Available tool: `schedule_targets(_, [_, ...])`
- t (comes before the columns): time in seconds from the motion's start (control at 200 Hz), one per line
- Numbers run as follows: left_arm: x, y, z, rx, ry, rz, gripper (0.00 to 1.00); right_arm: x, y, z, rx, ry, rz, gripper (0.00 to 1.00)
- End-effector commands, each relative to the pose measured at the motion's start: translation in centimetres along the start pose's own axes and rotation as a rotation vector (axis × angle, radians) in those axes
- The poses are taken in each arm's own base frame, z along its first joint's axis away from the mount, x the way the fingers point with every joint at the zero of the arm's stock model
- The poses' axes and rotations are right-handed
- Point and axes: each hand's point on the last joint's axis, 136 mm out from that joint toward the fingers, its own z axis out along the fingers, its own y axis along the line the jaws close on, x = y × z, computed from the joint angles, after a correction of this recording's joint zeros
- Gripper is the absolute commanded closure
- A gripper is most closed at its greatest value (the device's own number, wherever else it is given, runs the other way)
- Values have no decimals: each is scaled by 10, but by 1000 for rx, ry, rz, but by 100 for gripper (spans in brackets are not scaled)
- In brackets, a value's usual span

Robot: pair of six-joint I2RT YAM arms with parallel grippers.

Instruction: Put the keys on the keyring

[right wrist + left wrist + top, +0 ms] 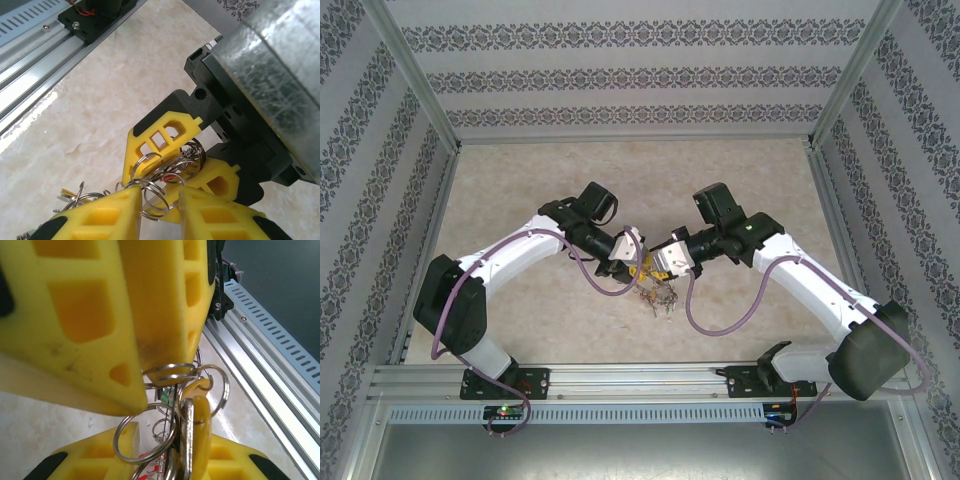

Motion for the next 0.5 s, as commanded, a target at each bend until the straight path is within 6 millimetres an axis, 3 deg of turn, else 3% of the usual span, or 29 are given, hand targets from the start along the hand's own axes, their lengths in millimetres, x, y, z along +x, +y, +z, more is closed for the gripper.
schedule_targets(0.0, [-12,-6,2,32,-35,41,100,-5,0,0,-26,-1,-27,76])
schedule_targets(0.36, [-11,-7,4,39,-39,31,100,-3,13,0,-62,23,-23,83])
schedule_targets(0.495, [-11,-5,4,36,-35,31,100,1,15,1,-52,39,-19,92])
